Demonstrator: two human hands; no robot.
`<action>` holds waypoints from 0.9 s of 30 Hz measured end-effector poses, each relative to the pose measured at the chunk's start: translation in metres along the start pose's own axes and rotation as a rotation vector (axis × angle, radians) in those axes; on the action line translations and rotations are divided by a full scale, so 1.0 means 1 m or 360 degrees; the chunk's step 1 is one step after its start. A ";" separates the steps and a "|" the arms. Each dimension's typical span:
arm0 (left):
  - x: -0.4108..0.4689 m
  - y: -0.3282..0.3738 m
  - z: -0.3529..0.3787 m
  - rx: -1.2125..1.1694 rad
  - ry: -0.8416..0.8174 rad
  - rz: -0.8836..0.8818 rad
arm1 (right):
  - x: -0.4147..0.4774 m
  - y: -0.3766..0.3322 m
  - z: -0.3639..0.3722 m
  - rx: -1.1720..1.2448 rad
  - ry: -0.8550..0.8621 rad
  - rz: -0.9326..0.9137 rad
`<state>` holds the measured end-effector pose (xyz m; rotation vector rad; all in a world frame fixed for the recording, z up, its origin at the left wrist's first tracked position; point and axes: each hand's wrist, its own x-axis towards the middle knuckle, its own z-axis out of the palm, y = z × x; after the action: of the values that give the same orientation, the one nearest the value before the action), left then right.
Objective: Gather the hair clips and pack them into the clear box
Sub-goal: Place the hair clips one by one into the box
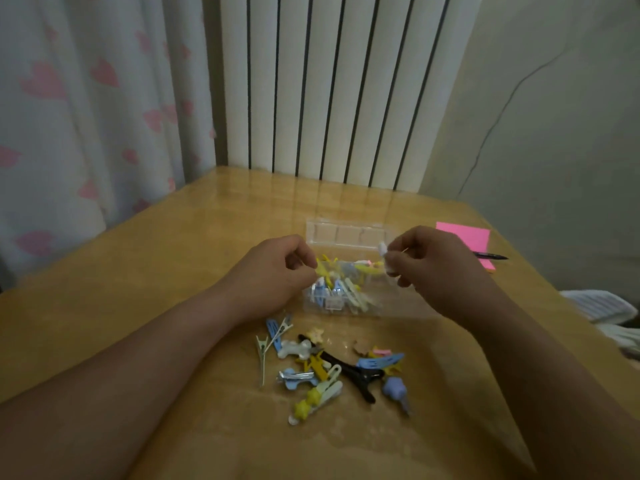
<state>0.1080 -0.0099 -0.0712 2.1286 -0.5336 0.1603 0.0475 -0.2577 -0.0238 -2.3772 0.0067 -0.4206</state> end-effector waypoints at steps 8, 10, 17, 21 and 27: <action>-0.001 -0.001 0.002 -0.0051 -0.0011 0.0014 | 0.004 0.015 0.014 -0.0436 -0.0204 -0.0004; -0.001 -0.001 0.002 -0.0055 -0.0011 0.0023 | 0.005 0.015 0.015 -0.0489 -0.0233 0.0016; -0.001 0.000 0.002 -0.0038 -0.0007 0.0026 | 0.006 0.015 0.018 -0.0585 -0.0233 0.0032; -0.002 0.000 0.002 -0.0030 0.0001 0.0023 | 0.002 0.008 0.016 -0.0437 -0.0031 -0.0146; -0.004 0.002 0.000 -0.0020 -0.0049 0.0047 | -0.014 -0.016 0.019 -0.0248 -0.0218 -0.0394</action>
<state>0.1036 -0.0094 -0.0710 2.1149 -0.5826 0.1409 0.0381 -0.2319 -0.0307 -2.5665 -0.3322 -0.3834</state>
